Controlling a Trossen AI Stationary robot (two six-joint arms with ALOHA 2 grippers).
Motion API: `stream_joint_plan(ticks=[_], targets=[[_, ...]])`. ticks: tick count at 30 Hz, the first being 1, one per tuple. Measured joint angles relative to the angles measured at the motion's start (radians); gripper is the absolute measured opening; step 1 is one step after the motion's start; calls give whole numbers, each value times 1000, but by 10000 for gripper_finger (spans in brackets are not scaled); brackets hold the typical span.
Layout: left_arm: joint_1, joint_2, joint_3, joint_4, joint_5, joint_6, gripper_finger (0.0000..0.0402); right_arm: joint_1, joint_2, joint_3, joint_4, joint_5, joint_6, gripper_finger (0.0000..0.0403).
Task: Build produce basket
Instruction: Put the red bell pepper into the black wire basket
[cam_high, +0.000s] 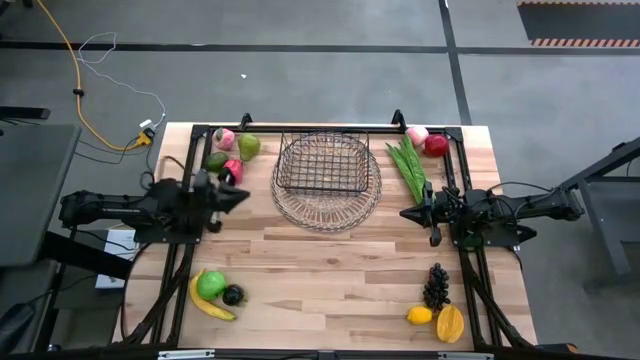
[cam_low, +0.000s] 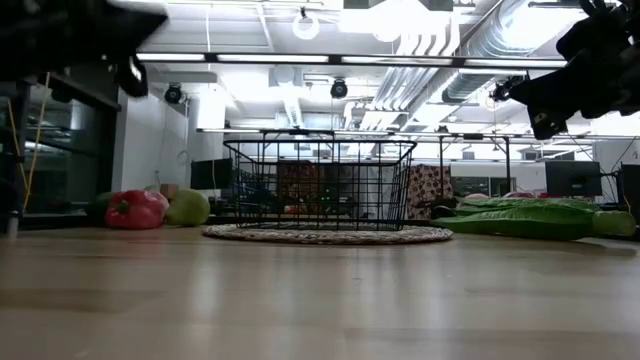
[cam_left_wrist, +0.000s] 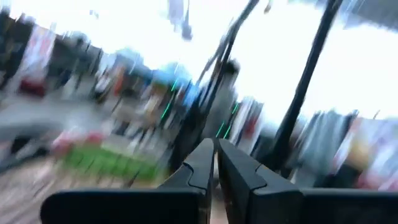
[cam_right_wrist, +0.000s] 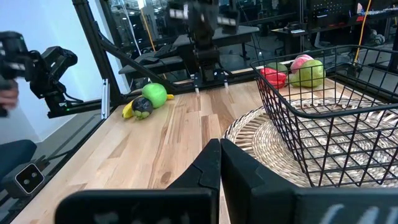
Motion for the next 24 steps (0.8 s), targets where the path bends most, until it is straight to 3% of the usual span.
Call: stream_joint_plan(ticks=[4,6,8,11,14,20,24], targets=[[-1,0,0,235,-28,-67,15,0,0,0,0,0,0,0],[-1,1,4,299,-148,-46,15,0,0,0,0,0,0,0],[0,4,31,251,-280,-83,15,0,0,0,0,0,0,0],[0,43,148,-11,-356,-117,27,0,0,0,0,0,0,0],[5,144,337,-402,-371,-121,59,0,0,0,0,0,0,0],[74,398,725,-1134,-410,-122,163,0,0,0,0,0,0,0],[138,530,879,-1477,-418,-179,235,0,0,0,0,0,0,0]])
